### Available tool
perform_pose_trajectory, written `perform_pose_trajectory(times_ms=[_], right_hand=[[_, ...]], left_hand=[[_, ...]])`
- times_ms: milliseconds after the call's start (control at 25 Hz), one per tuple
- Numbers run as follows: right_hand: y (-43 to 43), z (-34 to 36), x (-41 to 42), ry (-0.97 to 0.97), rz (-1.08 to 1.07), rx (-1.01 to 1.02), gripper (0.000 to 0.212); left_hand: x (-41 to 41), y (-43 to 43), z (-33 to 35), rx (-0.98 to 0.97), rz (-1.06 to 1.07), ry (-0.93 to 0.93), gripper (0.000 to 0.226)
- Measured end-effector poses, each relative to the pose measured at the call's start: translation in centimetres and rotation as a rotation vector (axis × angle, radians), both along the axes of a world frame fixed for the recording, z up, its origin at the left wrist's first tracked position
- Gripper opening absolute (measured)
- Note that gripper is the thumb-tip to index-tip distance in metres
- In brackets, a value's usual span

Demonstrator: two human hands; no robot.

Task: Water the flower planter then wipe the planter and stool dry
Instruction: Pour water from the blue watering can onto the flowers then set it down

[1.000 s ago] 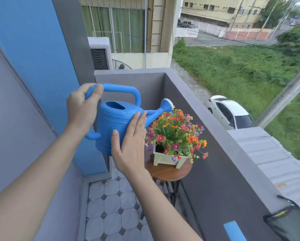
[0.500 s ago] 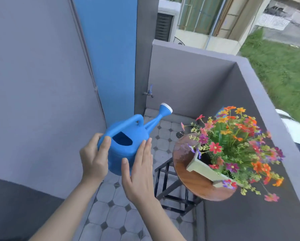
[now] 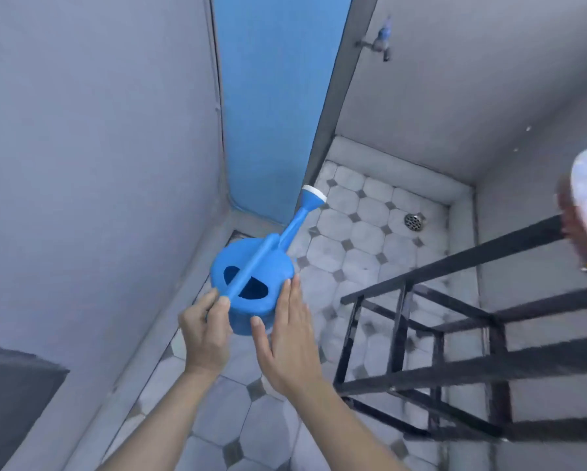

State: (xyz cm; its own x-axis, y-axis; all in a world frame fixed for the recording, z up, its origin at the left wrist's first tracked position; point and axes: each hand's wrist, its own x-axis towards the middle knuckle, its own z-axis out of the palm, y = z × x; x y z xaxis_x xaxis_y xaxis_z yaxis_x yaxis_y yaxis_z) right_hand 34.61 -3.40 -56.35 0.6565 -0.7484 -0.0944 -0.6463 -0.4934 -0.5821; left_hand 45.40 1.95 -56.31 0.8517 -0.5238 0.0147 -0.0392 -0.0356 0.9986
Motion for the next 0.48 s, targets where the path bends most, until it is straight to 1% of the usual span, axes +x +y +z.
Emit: perform_pose_trajectory(times_ms=[160,240,320,480], right_hand=[[-2.0,-13.9,0.5,0.064,0.009,0.011,0.086],[-3.1,-19.1,0.6,0.117,0.028,0.008,0.087],[-3.9,-23.4,0.8,0.136,0.052,0.004,0.087],[-5.5,-29.8,1.3,0.206,0.102,-0.035,0.089]], left_hand=[[1.0,-1.3,-14.3,0.020,-0.032,-0.027,0.038],[1.3,-2.3,-19.9,0.032,-0.045,-0.042,0.038],[1.5,-2.9,-24.3,0.007,-0.057,-0.050,0.036],[2.1,-3.8,-30.6,-0.004,-0.057,-0.065,0.035]])
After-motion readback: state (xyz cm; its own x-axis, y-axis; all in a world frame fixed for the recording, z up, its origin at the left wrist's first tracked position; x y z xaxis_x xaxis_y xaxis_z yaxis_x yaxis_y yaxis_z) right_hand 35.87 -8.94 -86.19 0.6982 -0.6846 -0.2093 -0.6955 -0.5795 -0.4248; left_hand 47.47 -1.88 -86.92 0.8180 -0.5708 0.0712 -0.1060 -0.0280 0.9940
